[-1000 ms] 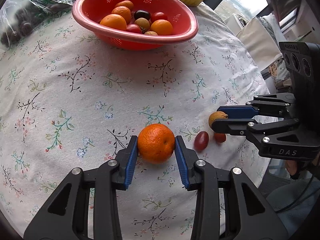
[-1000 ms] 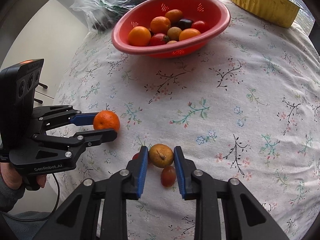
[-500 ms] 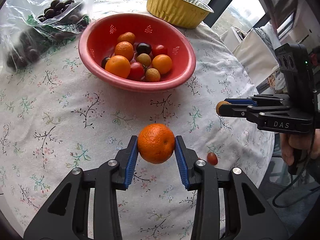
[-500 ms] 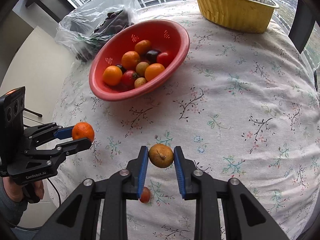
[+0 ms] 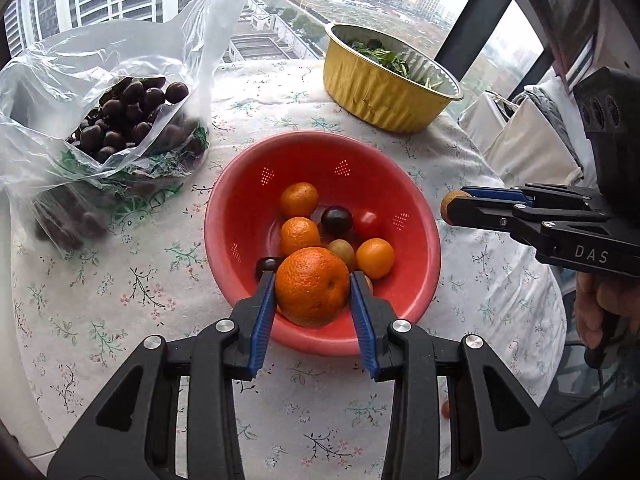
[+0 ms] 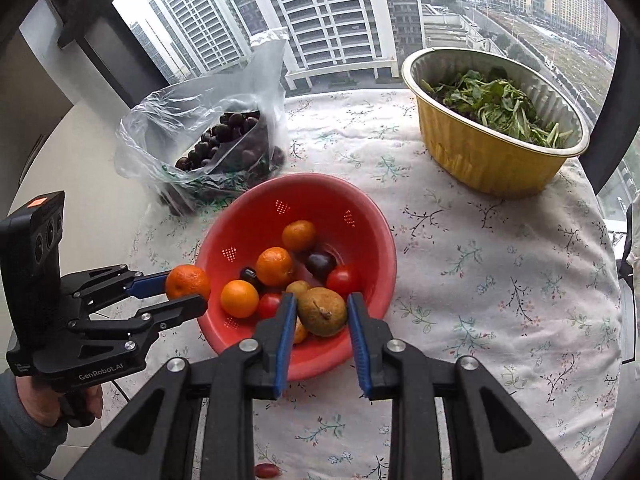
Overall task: Organize fruits
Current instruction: 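Carry orange and brown fruit into the red colander and open both tools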
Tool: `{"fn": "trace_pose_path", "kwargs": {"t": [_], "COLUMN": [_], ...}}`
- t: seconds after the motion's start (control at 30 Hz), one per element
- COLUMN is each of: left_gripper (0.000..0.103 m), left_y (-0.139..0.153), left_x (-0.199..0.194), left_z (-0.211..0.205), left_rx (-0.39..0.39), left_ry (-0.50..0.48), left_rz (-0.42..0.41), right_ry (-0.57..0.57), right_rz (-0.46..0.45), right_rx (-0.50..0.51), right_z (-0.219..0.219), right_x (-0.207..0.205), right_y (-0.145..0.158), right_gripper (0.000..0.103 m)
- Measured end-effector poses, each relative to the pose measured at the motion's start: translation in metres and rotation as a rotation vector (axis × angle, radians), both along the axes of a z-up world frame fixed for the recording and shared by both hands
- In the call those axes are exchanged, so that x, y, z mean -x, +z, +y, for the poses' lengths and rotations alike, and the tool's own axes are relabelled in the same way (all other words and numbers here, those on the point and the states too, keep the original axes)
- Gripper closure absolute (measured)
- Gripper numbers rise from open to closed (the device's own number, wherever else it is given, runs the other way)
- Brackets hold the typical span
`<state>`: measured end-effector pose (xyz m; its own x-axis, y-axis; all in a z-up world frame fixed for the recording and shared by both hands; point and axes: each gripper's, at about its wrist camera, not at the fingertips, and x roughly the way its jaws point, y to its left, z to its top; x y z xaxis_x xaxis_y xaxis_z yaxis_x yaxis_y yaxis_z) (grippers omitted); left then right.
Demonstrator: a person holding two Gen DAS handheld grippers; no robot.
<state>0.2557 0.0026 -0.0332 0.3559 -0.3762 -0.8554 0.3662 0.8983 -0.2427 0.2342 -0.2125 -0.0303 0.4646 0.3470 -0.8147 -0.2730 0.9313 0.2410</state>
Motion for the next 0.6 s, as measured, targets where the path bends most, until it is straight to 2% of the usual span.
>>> {"fn": "trace_pose_path", "kwargs": {"t": [0.3,0.6], "left_gripper": [0.069,0.069], "left_y": [-0.017,-0.038], "left_x": [-0.037,-0.046], "left_z": [-0.010,-0.017], "left_rx": [-0.034,-0.052], "left_ry": [0.009,0.005], "left_rz": [0.007,0.032], "right_ry": [0.061,0.086], "right_rz": [0.001,0.030], "right_rx": [0.063,0.136], "right_z": [0.036,0.049], "right_x": [-0.023,-0.037], "right_y": [-0.012,-0.032], "right_gripper": [0.075,0.075]}}
